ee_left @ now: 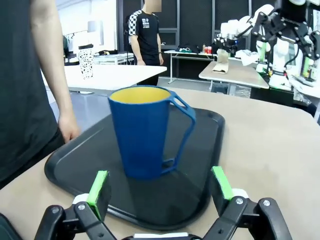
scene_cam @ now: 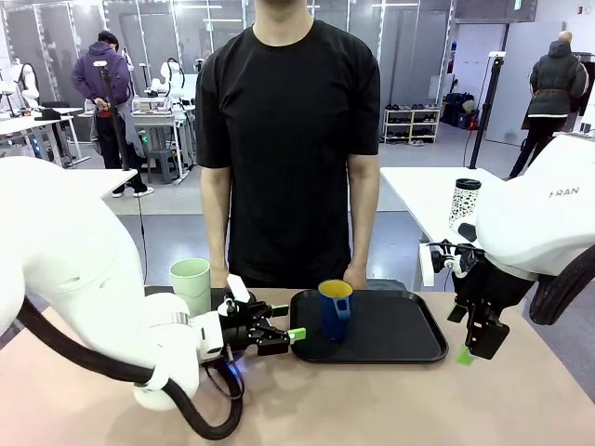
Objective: Sort and store the cups by type.
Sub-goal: Pick up the Handle plastic cup and place it into the empty Flat Tray.
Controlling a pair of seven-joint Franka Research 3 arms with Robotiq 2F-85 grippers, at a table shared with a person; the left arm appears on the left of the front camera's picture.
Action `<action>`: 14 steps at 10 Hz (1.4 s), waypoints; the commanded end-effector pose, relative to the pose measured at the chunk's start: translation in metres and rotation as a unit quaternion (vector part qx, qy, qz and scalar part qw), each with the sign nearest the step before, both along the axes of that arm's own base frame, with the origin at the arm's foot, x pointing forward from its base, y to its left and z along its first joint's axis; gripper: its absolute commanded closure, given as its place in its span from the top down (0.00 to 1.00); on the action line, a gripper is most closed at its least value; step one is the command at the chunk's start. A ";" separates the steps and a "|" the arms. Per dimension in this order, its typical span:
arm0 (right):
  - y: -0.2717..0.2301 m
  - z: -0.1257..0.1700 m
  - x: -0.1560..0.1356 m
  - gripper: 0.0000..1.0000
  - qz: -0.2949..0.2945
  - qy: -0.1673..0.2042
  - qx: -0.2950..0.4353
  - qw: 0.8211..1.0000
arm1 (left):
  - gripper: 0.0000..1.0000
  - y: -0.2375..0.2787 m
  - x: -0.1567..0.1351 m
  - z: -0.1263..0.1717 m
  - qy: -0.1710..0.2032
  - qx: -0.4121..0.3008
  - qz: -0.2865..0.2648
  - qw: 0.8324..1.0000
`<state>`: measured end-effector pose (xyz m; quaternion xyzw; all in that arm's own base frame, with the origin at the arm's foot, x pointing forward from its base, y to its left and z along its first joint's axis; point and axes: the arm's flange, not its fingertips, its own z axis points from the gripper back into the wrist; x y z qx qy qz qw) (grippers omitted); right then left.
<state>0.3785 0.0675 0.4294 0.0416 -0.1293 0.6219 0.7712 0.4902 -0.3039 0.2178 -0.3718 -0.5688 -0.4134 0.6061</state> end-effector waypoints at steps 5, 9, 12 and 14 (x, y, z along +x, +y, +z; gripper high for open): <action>0.000 -0.001 -0.003 1.00 -0.009 -0.002 -0.006 1.000 | 1.00 -0.033 -0.141 -0.060 -0.024 0.039 0.025 0.999; 0.000 -0.001 -0.003 1.00 -0.009 -0.002 -0.006 1.000 | 1.00 0.021 -0.060 0.003 0.014 0.036 -0.006 0.999; 0.000 -0.001 -0.003 1.00 -0.009 -0.002 -0.006 1.000 | 1.00 0.021 -0.060 0.003 0.014 0.036 -0.006 0.999; 0.000 -0.001 -0.003 1.00 -0.009 -0.002 -0.006 1.000 | 1.00 0.021 -0.060 0.003 0.014 0.036 -0.006 0.999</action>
